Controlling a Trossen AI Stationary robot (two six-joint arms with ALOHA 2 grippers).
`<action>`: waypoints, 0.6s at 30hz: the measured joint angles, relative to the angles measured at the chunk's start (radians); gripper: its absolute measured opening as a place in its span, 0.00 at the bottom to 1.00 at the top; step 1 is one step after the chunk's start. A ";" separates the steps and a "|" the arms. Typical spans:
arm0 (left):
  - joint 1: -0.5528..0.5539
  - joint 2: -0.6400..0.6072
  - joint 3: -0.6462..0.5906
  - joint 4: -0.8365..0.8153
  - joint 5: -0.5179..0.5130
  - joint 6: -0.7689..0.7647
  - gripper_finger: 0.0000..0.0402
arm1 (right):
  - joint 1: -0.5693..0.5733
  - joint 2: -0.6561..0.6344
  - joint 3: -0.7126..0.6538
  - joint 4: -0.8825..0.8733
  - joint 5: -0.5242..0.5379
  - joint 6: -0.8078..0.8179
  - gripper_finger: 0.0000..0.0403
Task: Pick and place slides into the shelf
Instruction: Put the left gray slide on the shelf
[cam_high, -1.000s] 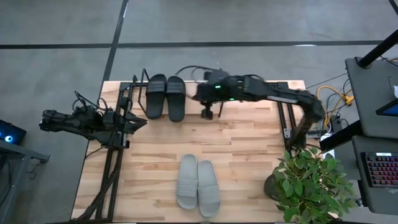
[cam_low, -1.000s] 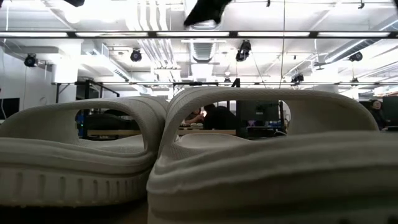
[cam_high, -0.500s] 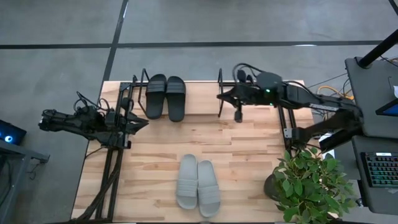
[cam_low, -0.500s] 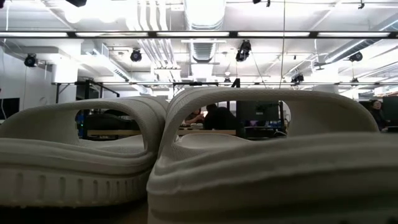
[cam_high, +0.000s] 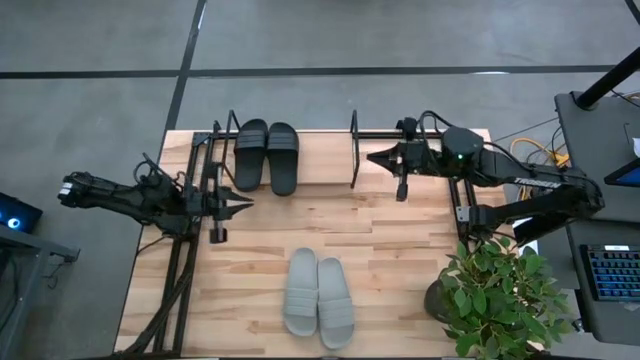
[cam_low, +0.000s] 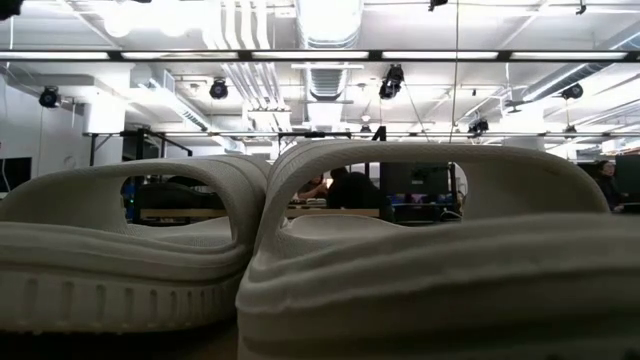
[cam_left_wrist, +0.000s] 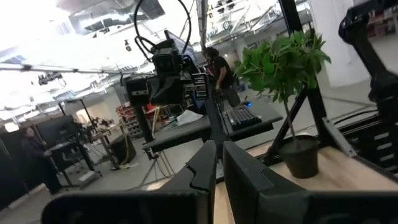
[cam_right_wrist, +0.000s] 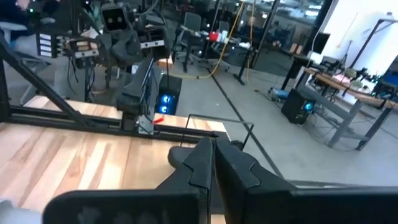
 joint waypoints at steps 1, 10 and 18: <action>0.000 0.017 0.000 0.028 0.000 0.005 0.04 | 0.000 -0.012 -0.011 0.005 0.000 0.000 0.02; 0.000 0.119 0.024 0.168 0.001 0.009 0.04 | 0.004 -0.127 -0.099 0.028 -0.073 0.020 0.02; -0.001 0.213 0.042 0.157 0.036 0.043 0.10 | 0.017 -0.135 -0.201 0.130 -0.083 0.021 0.02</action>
